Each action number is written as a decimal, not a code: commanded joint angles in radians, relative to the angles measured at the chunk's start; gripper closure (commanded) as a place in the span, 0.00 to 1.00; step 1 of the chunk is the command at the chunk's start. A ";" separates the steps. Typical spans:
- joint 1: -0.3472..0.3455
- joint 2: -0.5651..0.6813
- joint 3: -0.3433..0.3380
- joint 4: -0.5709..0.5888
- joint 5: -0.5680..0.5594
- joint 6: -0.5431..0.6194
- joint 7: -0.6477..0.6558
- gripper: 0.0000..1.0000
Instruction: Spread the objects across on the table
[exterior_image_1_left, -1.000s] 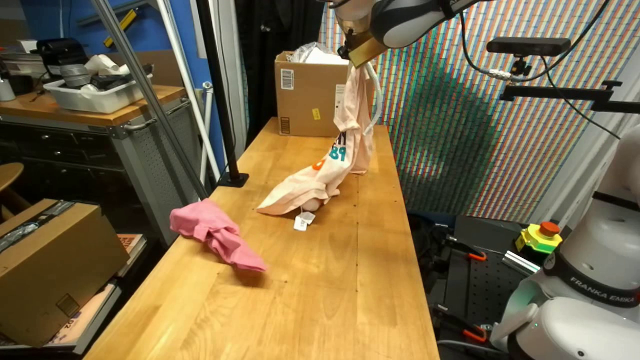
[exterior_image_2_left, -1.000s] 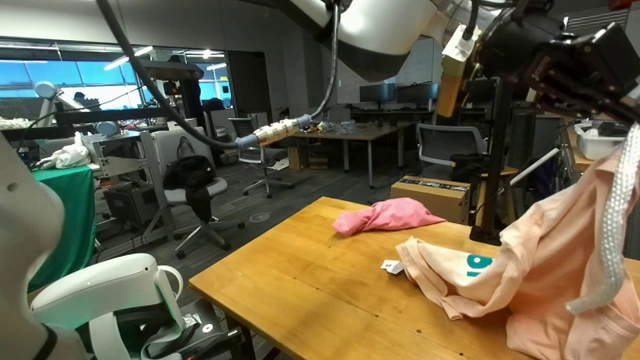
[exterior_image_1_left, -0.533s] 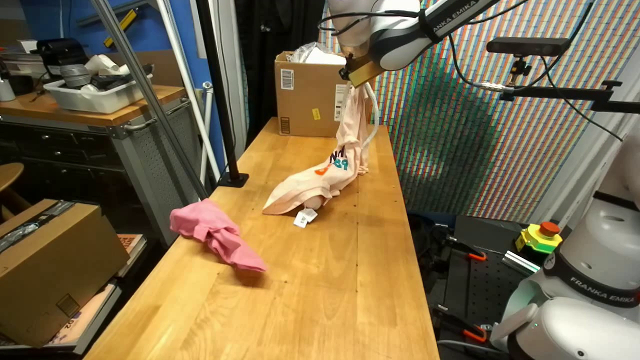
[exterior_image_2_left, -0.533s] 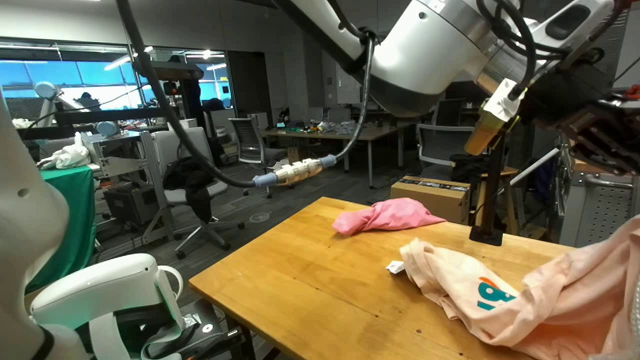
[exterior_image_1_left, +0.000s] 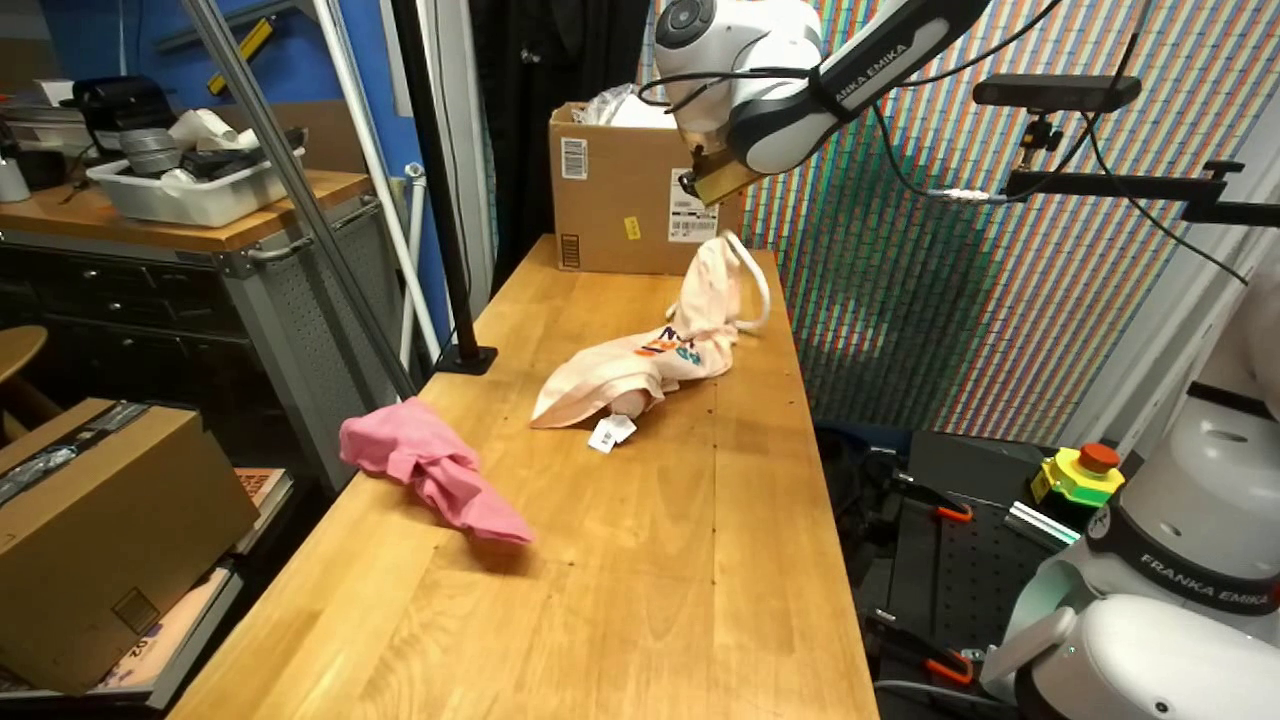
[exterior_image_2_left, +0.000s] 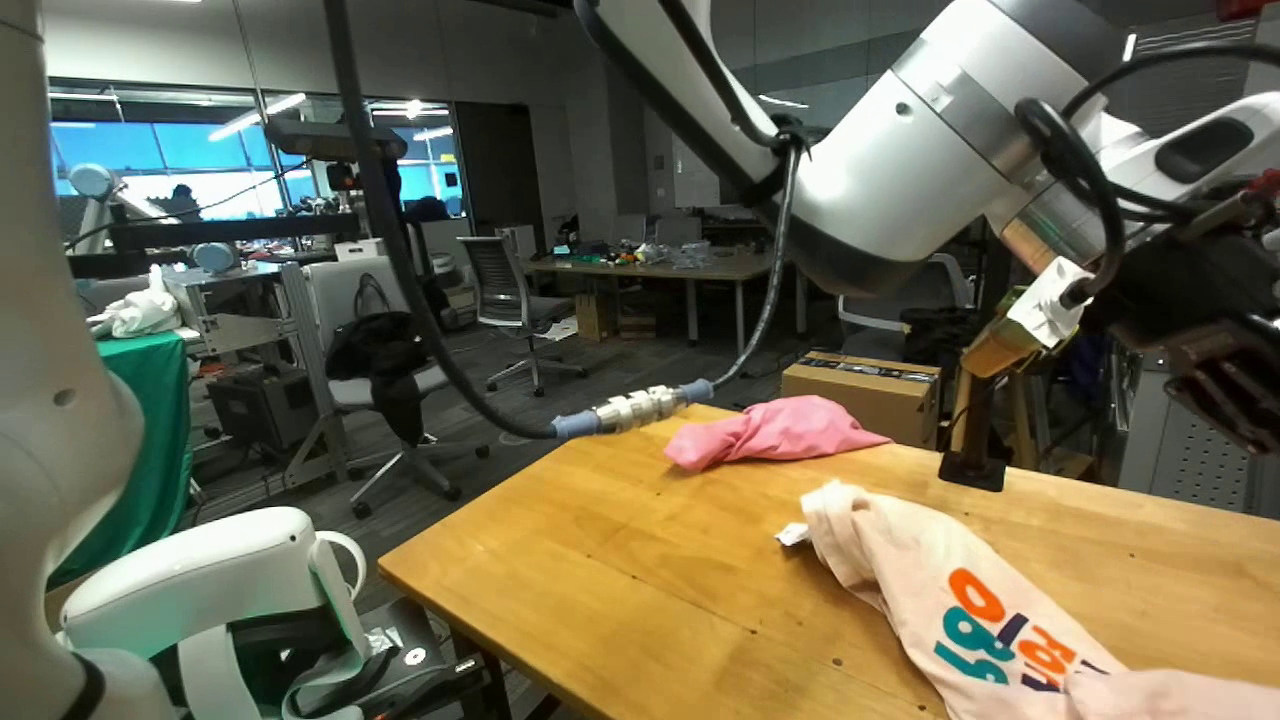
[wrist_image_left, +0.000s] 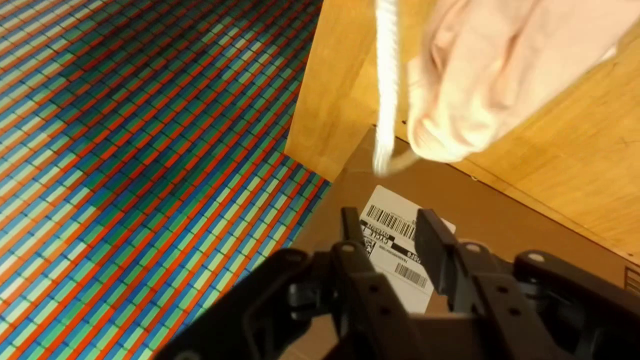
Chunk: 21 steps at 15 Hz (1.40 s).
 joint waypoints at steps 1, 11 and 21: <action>0.001 0.036 -0.010 0.030 0.050 0.019 -0.027 0.34; 0.018 -0.025 0.038 -0.079 0.319 0.055 -0.188 0.00; 0.067 -0.230 0.080 -0.353 0.820 0.130 -0.716 0.00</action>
